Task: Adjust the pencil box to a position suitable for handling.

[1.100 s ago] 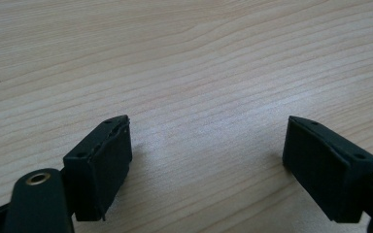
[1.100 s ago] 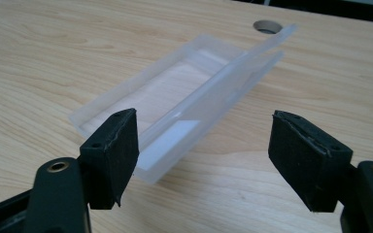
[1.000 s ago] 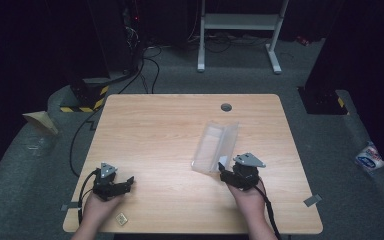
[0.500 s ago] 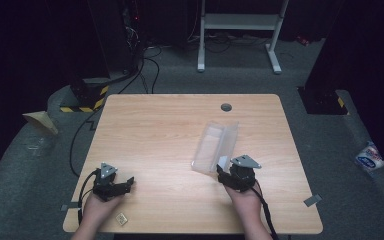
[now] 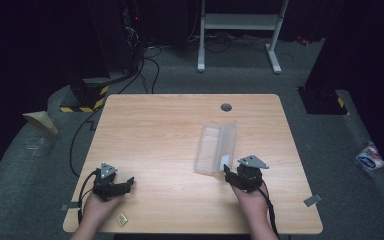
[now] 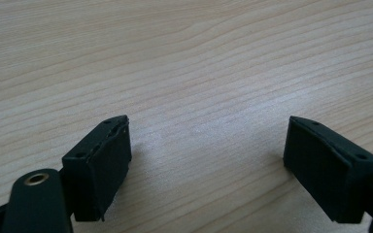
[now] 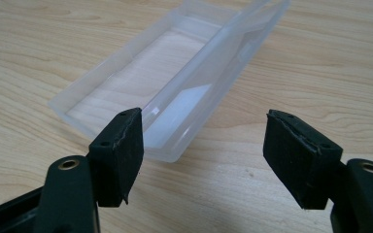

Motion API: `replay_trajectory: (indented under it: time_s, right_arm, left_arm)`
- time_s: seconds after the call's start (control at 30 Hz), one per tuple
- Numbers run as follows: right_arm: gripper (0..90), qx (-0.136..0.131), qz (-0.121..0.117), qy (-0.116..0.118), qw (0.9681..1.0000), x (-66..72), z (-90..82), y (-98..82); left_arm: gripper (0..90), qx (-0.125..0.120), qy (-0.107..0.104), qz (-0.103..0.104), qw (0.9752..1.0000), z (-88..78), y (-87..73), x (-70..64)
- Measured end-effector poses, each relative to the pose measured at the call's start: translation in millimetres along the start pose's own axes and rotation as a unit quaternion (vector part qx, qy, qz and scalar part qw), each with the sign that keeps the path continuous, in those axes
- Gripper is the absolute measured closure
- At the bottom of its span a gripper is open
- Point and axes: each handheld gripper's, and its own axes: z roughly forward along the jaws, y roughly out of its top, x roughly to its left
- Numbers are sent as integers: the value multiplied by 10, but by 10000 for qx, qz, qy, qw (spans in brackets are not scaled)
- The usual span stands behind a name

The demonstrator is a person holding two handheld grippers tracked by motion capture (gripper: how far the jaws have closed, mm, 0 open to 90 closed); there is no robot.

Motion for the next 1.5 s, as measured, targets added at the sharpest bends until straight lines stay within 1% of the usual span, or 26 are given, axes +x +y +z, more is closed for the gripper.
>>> replay_trajectory:
  time_s: [0.17,0.23,0.3,0.33,0.37,0.43,0.5,0.57,0.7,0.73,0.77,0.8,0.83,0.9,1.0,1.03,1.07,1.13,1.17,1.2,1.3,1.33,1.37,1.4,1.47,1.5]
  right_arm:
    - [310,-2,22,-66,10000,-59,-21,6]
    - [312,-14,31,-115,9999,-128,-36,10]
    - [313,-18,49,-138,9999,-151,-42,11]
    - [314,-10,97,-183,9998,-204,-46,10]
    - [314,-10,97,-183,9998,-204,-46,10]
    - [318,-3,78,-216,9997,-255,-48,15]
    - [323,-5,122,-228,9997,-305,-54,23]
    - [323,-61,248,-174,9995,-346,-80,45]
    - [317,-136,298,-89,9994,-329,-112,55]
    - [312,-126,308,-60,9994,-319,-114,52]
    - [295,-101,385,-6,9992,-309,-106,36]
    - [295,-101,385,-6,9992,-309,-106,36]
    - [277,-26,461,10,9989,-295,-79,3]
    - [275,24,445,15,9990,-289,-55,-16]
    - [275,239,501,99,9984,-254,30,-65]
    - [275,282,481,89,9984,-231,63,-79]
    - [275,354,462,75,9983,-198,111,-94]
    - [277,437,429,99,9981,-161,167,-104]
    - [277,437,429,99,9981,-161,167,-104]
    - [290,459,366,72,9983,-125,215,-108]
    - [294,486,312,25,9983,-116,252,-114]
    - [294,486,312,25,9983,-116,252,-114]
    - [297,464,300,1,9985,-124,258,-112]
    - [303,456,276,-67,9986,-137,262,-109]
    - [303,459,255,-97,9986,-167,273,-107]
    - [303,479,298,-133,9983,-182,277,-103]
  left_arm:
    - [178,-1,-1,0,10000,0,0,0]
    - [178,2,-5,3,10000,0,0,1]
    - [178,1,-8,6,10000,0,0,1]
    - [178,2,-8,7,10000,0,0,1]
    - [178,2,-8,7,10000,0,0,1]
    - [178,1,-8,6,10000,0,0,1]
    - [178,4,-9,8,10000,0,1,1]
    - [177,2,-11,8,10000,0,1,1]
    - [177,1,-10,5,10000,1,0,1]
    - [177,2,-10,6,10000,1,0,1]
    - [177,4,-10,10,10000,0,1,1]
    - [177,2,-10,8,10000,1,1,1]
    - [177,14,-21,9,10000,0,2,2]
    - [177,12,-23,9,10000,1,2,2]
    - [177,14,-22,9,10000,0,2,2]
    - [176,16,-12,39,10000,-1,3,6]
    - [176,14,-21,8,10000,0,2,2]
    - [176,19,-12,29,10000,2,4,3]
    - [176,19,-12,29,10000,2,4,3]
    - [175,18,-15,17,10000,2,4,2]
    - [176,21,-6,48,10000,1,5,6]
    - [176,18,-17,18,10000,2,4,2]
    - [175,22,2,70,10000,0,6,9]
    - [176,21,-7,53,10000,1,6,7]
    - [175,23,-17,27,10000,2,5,3]
    - [175,22,-17,28,10000,2,6,3]
